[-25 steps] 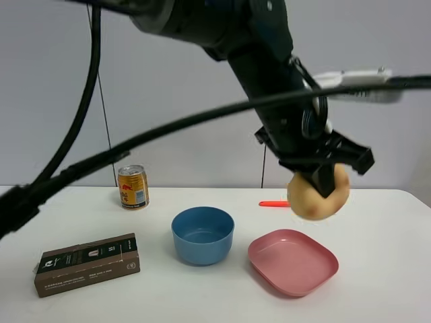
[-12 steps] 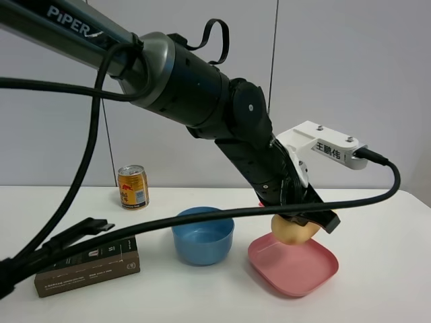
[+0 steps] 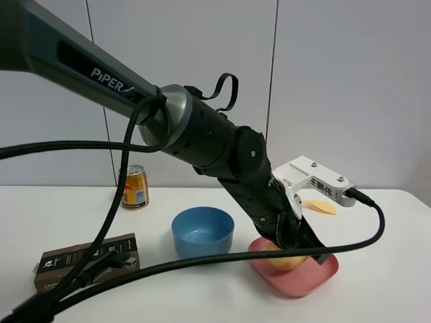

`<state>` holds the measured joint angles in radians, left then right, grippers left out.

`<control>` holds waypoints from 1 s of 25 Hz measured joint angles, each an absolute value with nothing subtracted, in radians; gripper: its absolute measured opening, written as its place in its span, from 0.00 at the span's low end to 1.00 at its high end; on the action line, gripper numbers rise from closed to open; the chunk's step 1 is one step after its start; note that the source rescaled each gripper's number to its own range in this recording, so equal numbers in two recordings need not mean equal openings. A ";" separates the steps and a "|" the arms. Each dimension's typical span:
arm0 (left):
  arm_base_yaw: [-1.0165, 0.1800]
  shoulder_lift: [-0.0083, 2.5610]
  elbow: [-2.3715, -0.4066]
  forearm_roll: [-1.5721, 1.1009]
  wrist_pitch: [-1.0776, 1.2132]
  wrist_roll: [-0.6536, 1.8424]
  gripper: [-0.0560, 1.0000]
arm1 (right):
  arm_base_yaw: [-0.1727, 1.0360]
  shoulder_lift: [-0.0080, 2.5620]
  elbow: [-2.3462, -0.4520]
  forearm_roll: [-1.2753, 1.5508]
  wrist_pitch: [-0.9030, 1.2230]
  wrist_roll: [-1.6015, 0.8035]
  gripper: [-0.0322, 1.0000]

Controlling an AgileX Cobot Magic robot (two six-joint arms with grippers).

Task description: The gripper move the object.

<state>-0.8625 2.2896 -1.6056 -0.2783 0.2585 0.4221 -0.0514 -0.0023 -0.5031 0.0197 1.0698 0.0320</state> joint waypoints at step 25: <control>-0.858 2.082 -1.605 -0.257 0.286 0.403 0.96 | -0.051 -0.002 -0.503 0.020 1.070 0.033 1.00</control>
